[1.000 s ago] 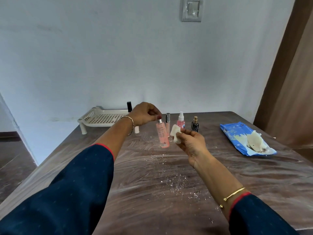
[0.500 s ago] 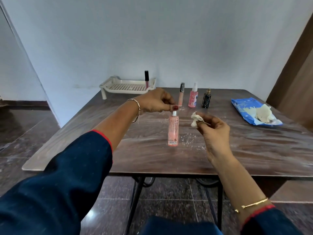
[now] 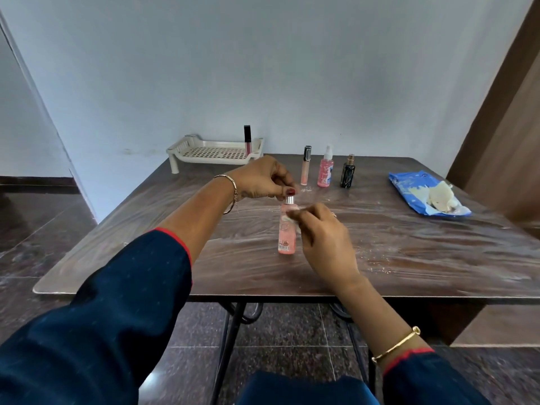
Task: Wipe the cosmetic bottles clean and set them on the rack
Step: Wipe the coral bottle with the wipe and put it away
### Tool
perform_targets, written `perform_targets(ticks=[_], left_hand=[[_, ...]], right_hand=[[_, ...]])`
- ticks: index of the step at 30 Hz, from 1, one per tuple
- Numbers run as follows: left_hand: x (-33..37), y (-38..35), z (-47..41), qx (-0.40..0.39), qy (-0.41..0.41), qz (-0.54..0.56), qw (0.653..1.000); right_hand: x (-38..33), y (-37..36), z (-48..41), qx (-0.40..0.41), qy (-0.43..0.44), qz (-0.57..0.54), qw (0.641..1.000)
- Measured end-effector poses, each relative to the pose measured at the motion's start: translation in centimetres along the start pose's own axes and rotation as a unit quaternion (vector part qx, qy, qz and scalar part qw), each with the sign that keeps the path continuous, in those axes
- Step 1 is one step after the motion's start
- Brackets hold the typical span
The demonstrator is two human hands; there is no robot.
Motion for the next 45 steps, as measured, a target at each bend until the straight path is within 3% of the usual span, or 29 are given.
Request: perform_targets(ticks=[10, 21, 34, 37, 42, 45], left_hand=[[-1.4, 0.3, 0.7, 0.001, 0.009, 0.096, 0.995], [-1.1, 0.9, 1.7, 0.002, -0.004, 0.095, 0.995], [-2.6, 0.8, 2.3, 0.03, 0.06, 0.165, 0.984], [-2.6, 0.7, 2.5, 0.046, 0.054, 0.18, 0.981], [-2.2, 0.9, 2.7, 0.052, 0.044, 0.178, 0.982], [-2.1, 1.0, 2.7, 0.06, 0.04, 0.173, 0.982]], right_hand=[[-0.9, -2.9, 3.3, -0.137, 0.014, 0.062, 0.989], [-2.1, -0.3, -1.6, -0.01, 0.012, 0.065, 0.998], [-2.5, -3.6, 2.6, -0.15, 0.052, 0.06, 0.986], [-2.9, -3.3, 1.2, -0.139, 0.049, 0.067, 0.987], [-3.1, -1.9, -2.1, -0.055, 0.01, 0.058, 0.997], [-3.6, -2.0, -1.9, -0.055, 0.016, 0.065, 0.996]])
Point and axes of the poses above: each hand's wrist, its own z-axis away from the middle knuckle, its own y-axis out of the back of the hand, x = y × z, the point moved 9 cm from there along -z, towards the middle knuckle, and after that the axes turned 9 degrees about -y, right-handed, at the moved point
